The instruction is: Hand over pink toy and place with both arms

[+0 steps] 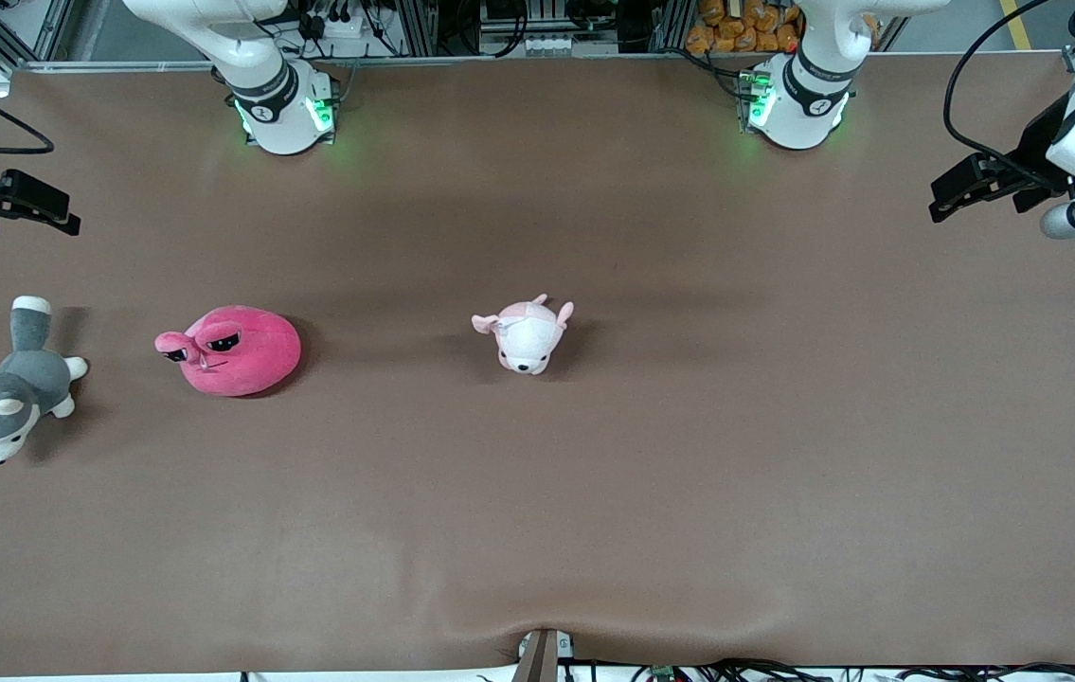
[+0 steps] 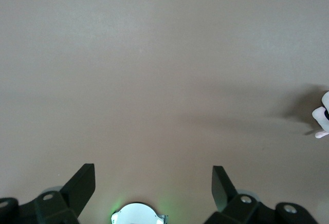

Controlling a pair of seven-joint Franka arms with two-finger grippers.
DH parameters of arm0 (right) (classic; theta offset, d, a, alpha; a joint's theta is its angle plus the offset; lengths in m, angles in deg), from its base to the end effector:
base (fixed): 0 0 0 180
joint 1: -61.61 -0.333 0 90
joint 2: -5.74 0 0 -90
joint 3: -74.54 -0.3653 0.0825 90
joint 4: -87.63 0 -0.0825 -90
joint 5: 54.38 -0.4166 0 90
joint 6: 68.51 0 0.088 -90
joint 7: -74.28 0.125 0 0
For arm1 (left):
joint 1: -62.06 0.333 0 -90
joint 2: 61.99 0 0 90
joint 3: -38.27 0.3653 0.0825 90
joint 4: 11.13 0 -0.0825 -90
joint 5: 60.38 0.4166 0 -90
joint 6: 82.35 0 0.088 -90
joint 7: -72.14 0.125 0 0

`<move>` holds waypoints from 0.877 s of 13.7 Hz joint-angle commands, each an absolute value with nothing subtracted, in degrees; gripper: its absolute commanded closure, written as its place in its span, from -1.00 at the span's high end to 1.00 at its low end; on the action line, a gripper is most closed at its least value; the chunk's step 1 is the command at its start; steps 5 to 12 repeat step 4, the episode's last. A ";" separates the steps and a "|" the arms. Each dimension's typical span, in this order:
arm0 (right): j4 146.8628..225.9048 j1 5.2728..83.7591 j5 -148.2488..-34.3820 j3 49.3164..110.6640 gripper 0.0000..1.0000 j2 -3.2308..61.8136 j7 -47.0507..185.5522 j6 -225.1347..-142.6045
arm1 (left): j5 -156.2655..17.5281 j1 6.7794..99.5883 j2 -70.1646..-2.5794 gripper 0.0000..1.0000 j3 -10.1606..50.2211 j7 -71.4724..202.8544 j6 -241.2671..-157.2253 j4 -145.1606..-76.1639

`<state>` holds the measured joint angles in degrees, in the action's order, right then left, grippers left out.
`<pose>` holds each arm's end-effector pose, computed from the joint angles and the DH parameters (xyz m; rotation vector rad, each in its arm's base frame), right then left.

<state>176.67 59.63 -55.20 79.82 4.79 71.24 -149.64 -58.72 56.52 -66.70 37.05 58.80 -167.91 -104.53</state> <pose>0.5614 -0.0309 0.6612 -3.1135 0.0048 0.1878 0.5445 -0.0612 0.6663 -3.0957 -0.1804 0.0751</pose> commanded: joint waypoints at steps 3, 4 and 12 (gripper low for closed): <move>177.63 60.56 -54.12 78.85 1.00 3.72 71.82 -149.73 | -58.71 56.17 -66.21 1.00 36.95 59.92 -167.86 -103.32; 177.63 60.56 -54.12 78.85 1.00 3.63 71.82 -149.72 | -58.71 56.34 -66.21 1.00 36.95 60.01 -167.78 -103.41; 177.63 60.56 -54.12 78.85 1.00 3.63 71.82 -149.72 | -58.71 56.34 -66.21 1.00 36.95 60.01 -167.78 -103.41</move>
